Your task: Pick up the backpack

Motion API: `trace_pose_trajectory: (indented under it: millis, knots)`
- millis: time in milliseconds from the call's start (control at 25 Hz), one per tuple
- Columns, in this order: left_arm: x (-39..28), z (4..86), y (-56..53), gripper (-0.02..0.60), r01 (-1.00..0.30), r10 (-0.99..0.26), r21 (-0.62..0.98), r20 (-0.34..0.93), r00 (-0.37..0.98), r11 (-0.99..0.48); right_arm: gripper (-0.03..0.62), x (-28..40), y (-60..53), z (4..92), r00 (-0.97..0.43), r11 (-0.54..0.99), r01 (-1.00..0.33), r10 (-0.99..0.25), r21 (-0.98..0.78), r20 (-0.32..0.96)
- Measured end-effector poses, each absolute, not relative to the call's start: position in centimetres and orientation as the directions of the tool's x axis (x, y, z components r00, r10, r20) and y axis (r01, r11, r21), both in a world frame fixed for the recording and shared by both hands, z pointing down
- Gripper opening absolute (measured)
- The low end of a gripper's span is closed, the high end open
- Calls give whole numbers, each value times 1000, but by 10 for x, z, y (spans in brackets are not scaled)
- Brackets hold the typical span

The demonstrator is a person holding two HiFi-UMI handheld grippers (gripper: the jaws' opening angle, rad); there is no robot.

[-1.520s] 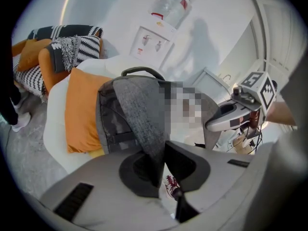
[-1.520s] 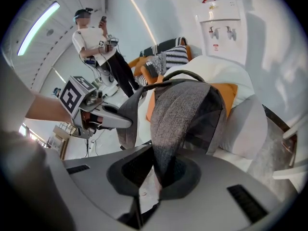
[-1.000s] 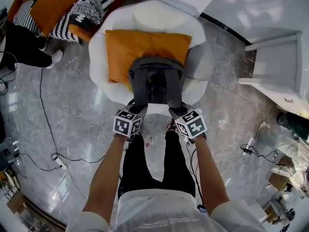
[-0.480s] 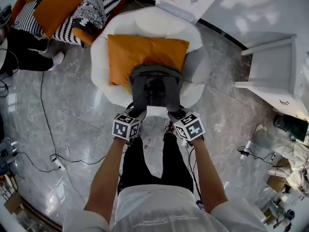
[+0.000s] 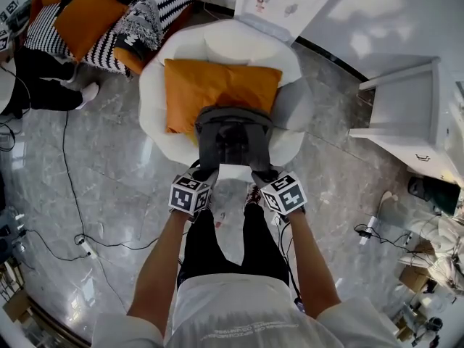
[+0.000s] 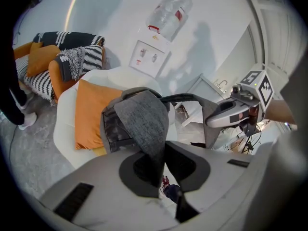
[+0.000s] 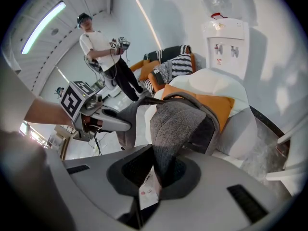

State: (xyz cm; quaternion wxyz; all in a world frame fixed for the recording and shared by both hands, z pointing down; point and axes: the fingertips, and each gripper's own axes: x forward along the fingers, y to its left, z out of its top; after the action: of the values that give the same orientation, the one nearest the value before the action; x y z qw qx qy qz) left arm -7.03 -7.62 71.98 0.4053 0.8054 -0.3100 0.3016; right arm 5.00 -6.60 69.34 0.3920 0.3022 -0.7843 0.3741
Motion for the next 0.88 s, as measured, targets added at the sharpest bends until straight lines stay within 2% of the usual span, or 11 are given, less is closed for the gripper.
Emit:
trace_pose_trajectory:
  millis: [880]
  knots:
    - [-77,690,-69,49,-751,-270,466,734,623,-468,37,49,-71,658,-503,530,-778,-201,-339,840]
